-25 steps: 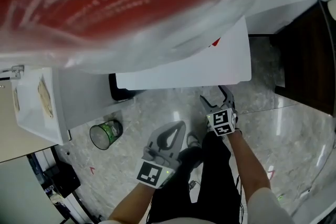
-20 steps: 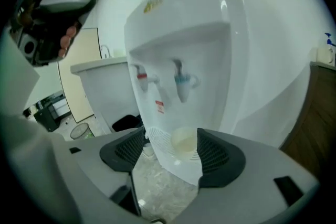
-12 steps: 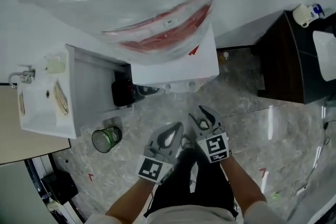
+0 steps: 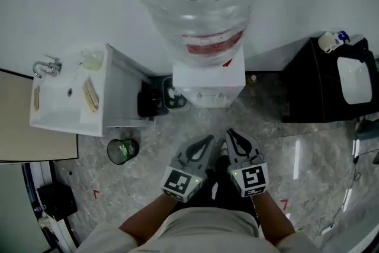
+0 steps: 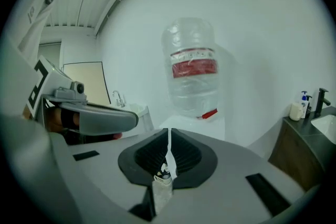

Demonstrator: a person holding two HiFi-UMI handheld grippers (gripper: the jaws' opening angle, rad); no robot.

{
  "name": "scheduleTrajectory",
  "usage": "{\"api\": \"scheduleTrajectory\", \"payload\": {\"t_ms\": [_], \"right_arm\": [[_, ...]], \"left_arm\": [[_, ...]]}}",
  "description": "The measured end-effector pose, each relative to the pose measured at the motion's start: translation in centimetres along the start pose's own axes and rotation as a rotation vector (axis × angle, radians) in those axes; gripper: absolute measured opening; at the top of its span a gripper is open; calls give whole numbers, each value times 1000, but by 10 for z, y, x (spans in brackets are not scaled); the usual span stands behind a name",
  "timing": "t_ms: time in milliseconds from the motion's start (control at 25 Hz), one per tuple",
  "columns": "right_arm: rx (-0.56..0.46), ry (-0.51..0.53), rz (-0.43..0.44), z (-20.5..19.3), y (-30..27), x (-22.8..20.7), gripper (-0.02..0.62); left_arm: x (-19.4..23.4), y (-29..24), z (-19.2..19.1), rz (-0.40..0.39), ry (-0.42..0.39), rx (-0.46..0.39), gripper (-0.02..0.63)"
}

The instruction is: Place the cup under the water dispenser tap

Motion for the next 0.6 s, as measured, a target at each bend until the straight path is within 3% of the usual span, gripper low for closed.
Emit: {"api": "scheduleTrajectory", "payload": {"t_ms": [600], "right_arm": [[-34,51,-20,55,62,18,17]], "left_arm": [[-44,31,58,-23,10,-76,3]]}}
Point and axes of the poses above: the fingertips, and each gripper's own axes: y backward along the fingers, x to its left, z out of its top, the point moved 1 cm from there along y, backward along the fingers
